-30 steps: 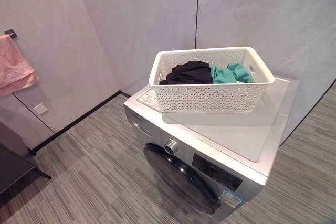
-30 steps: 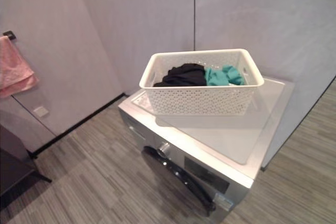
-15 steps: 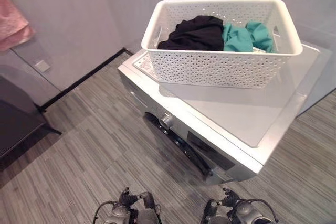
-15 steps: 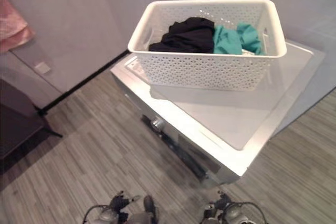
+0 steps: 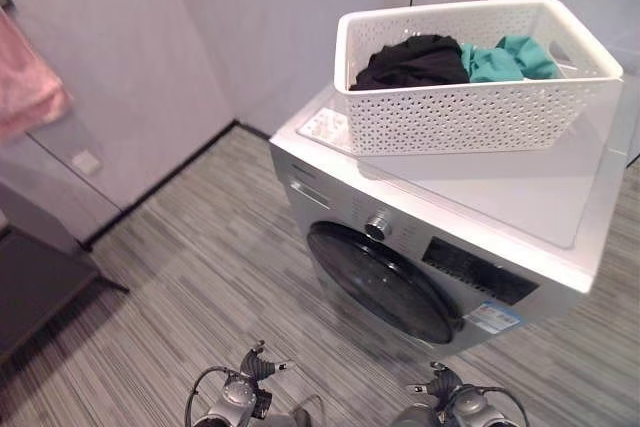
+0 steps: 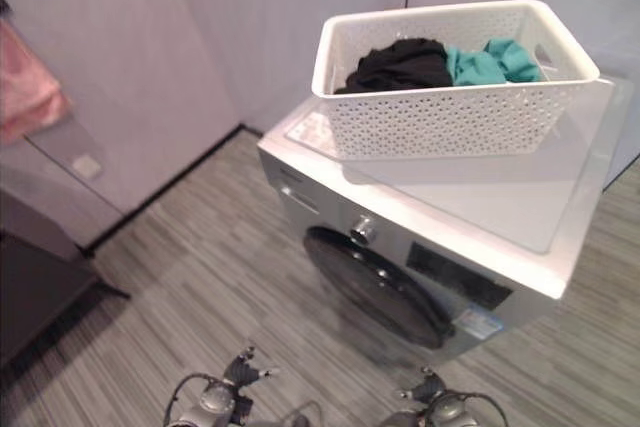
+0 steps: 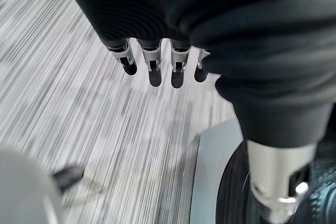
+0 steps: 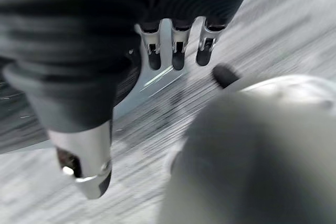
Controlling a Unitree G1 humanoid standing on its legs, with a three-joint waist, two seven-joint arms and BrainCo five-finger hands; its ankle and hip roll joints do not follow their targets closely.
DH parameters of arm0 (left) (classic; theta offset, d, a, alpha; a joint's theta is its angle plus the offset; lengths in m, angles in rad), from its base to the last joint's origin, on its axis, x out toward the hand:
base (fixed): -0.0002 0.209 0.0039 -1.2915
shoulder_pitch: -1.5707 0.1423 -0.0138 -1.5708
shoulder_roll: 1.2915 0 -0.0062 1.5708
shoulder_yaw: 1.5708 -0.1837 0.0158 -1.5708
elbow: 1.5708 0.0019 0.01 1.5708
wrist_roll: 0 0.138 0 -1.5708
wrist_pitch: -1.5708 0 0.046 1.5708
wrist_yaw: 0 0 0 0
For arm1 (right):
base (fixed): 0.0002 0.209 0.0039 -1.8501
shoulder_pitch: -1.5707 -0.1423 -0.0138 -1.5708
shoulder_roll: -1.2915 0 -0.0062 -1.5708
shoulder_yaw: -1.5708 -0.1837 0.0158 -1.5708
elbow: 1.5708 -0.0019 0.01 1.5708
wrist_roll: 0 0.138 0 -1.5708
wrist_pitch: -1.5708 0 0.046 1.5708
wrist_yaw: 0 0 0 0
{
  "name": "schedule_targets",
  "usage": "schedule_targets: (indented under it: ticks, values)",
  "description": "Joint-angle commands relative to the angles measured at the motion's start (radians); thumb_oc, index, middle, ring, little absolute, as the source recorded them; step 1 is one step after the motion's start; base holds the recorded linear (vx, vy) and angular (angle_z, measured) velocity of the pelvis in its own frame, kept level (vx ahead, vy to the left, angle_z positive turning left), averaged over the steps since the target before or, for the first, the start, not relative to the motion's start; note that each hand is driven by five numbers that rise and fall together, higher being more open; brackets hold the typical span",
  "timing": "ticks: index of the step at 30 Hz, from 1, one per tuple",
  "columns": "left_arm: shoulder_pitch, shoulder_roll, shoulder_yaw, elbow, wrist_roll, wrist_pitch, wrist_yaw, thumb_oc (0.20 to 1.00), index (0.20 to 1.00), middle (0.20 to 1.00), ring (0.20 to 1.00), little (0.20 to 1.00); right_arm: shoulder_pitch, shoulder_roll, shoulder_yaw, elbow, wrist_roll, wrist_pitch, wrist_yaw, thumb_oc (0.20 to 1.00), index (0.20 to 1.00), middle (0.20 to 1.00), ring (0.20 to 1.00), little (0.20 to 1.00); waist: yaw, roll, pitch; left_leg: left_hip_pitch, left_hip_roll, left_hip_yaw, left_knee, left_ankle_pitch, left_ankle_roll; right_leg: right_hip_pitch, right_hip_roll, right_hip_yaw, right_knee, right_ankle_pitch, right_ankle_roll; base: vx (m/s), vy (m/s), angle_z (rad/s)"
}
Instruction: Grab the laundry basket,head to the washer,open it,put in the laundry and shut it.
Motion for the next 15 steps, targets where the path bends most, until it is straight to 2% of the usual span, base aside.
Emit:
schedule_targets:
  ticks: [1, 2, 3, 4, 5, 6, 7, 8, 9, 11, 12, 13, 15]
  values:
    - [-0.006, 0.033, 0.019, 0.029, 0.081, 0.008, -0.007, 1.0, 1.0, 1.0, 1.0, 1.0, -0.07, 0.039, 0.036, -0.053, 0.028, -0.023, 0.01, 1.0, 1.0, 1.0, 1.0, 1.0, 0.019, 0.029, 0.015, -0.017, 0.099, -0.072, -0.025, -0.046, -0.008, -0.038, 0.011, 0.032, 0.044, -0.171, 0.082, -0.1, 0.258, -0.37]
    - [0.01, 0.049, 0.031, 0.023, 0.077, 0.012, -0.013, 1.0, 1.0, 1.0, 1.0, 1.0, -0.068, 0.028, 0.061, -0.121, 0.011, -0.028, 0.011, 1.0, 1.0, 1.0, 1.0, 1.0, 0.022, 0.037, 0.006, -0.015, 0.092, -0.07, -0.063, -0.012, 0.011, -0.032, 0.071, 0.039, 0.132, -0.219, 0.062, -0.11, 0.236, -0.22]
    - [0.033, 0.065, 0.046, 0.005, 0.075, 0.014, -0.014, 1.0, 1.0, 1.0, 1.0, 1.0, -0.061, 0.008, 0.083, -0.21, -0.014, -0.032, 0.012, 1.0, 1.0, 1.0, 1.0, 1.0, 0.036, 0.039, -0.01, -0.017, 0.084, -0.057, -0.099, 0.016, 0.025, -0.011, 0.123, 0.011, 0.182, -0.272, 0.049, -0.07, 0.269, -0.05]
    - [0.045, 0.075, 0.059, 0.005, 0.076, 0.017, -0.012, 1.0, 1.0, 1.0, 1.0, 1.0, -0.064, -0.009, 0.099, -0.271, -0.038, -0.034, 0.014, 1.0, 1.0, 1.0, 1.0, 1.0, 0.044, 0.038, -0.021, -0.004, 0.086, -0.053, -0.121, 0.014, 0.026, 0.001, 0.158, 0.01, 0.221, -0.322, 0.053, -0.08, 0.124, 0.04]
    - [0.045, 0.074, 0.059, 0.003, 0.076, 0.017, -0.012, 1.0, 1.0, 1.0, 1.0, 1.0, -0.062, -0.011, 0.098, -0.276, -0.038, -0.032, 0.014, 1.0, 1.0, 1.0, 1.0, 1.0, 0.045, 0.035, -0.02, -0.016, 0.083, -0.043, -0.119, 0.031, 0.03, -0.005, 0.153, -0.002, 0.213, -0.306, 0.039, 0.04, 0.0, -0.44]
    - [0.068, 0.089, 0.082, -0.007, 0.072, 0.018, -0.017, 1.0, 1.0, 1.0, 1.0, 1.0, -0.049, -0.039, 0.114, -0.388, -0.071, -0.035, 0.019, 1.0, 1.0, 1.0, 1.0, 1.0, 0.067, 0.016, -0.043, -0.001, 0.082, -0.03, -0.143, 0.023, 0.019, 0.037, 0.201, -0.008, 0.192, -0.353, 0.049, 0.01, -0.192, -0.97]
    - [0.085, 0.102, 0.123, -0.039, 0.049, 0.013, -0.015, 1.0, 1.0, 1.0, 1.0, 1.0, -0.069, -0.097, 0.124, -0.547, -0.133, -0.037, 0.015, 1.0, 1.0, 1.0, 1.0, 1.0, 0.089, -0.015, -0.069, 0.0, 0.094, 0.013, -0.173, 0.032, 0.0, 0.081, 0.189, -0.063, 0.074, -0.301, 0.082, 0.07, -0.197, -1.08]
    - [0.086, 0.102, 0.123, -0.04, 0.049, 0.013, -0.016, 1.0, 1.0, 1.0, 1.0, 1.0, -0.067, -0.098, 0.124, -0.551, -0.134, -0.035, 0.016, 1.0, 1.0, 1.0, 1.0, 1.0, 0.089, -0.014, -0.069, 0.001, 0.095, 0.014, -0.174, 0.033, 0.0, 0.084, 0.191, -0.063, 0.069, -0.298, 0.081, -0.06, -0.214, -0.87]
    - [0.093, 0.103, 0.135, -0.046, 0.041, 0.011, -0.017, 1.0, 1.0, 1.0, 1.0, 1.0, -0.069, -0.121, 0.119, -0.611, -0.145, -0.034, 0.024, 1.0, 1.0, 1.0, 1.0, 1.0, 0.085, -0.03, -0.073, -0.014, 0.097, 0.028, -0.179, 0.054, -0.001, 0.073, 0.192, -0.045, 0.035, -0.268, 0.077, -0.05, -0.09, -0.53]
    - [0.103, 0.102, 0.153, -0.038, 0.037, 0.01, -0.013, 1.0, 1.0, 1.0, 1.0, 1.0, -0.077, -0.155, 0.12, -0.67, -0.159, -0.039, 0.033, 1.0, 1.0, 1.0, 1.0, 1.0, 0.092, -0.048, -0.087, -0.018, 0.104, 0.04, -0.19, 0.058, -0.005, 0.076, 0.2, -0.003, -0.023, -0.245, 0.09, -0.01, -0.099, -0.41]
    - [0.104, 0.102, 0.152, -0.038, 0.037, 0.01, -0.013, 1.0, 1.0, 1.0, 1.0, 1.0, -0.076, -0.155, 0.12, -0.671, -0.159, -0.039, 0.033, 1.0, 1.0, 1.0, 1.0, 1.0, 0.093, -0.048, -0.087, -0.018, 0.104, 0.04, -0.19, 0.058, -0.005, 0.076, 0.201, -0.002, -0.025, -0.244, 0.09, 0.02, -0.125, -0.53]
    - [0.109, 0.1, 0.153, -0.024, 0.043, 0.01, -0.011, 1.0, 1.0, 1.0, 1.0, 1.0, -0.087, -0.18, 0.121, -0.714, -0.175, -0.039, 0.036, 1.0, 1.0, 1.0, 1.0, 1.0, 0.105, -0.069, -0.094, -0.028, 0.109, 0.04, -0.19, 0.065, -0.017, 0.101, 0.21, -0.007, -0.069, -0.239, 0.097, 0.02, -0.119, -0.53]
    - [0.11, 0.099, 0.152, -0.021, 0.045, 0.01, -0.012, 1.0, 1.0, 1.0, 1.0, 1.0, -0.087, -0.186, 0.117, -0.724, -0.178, -0.039, 0.034, 1.0, 1.0, 1.0, 1.0, 1.0, 0.106, -0.076, -0.097, -0.034, 0.111, 0.037, -0.19, 0.067, -0.021, 0.109, 0.214, -0.017, -0.086, -0.236, 0.1, 0.02, -0.094, -0.25]
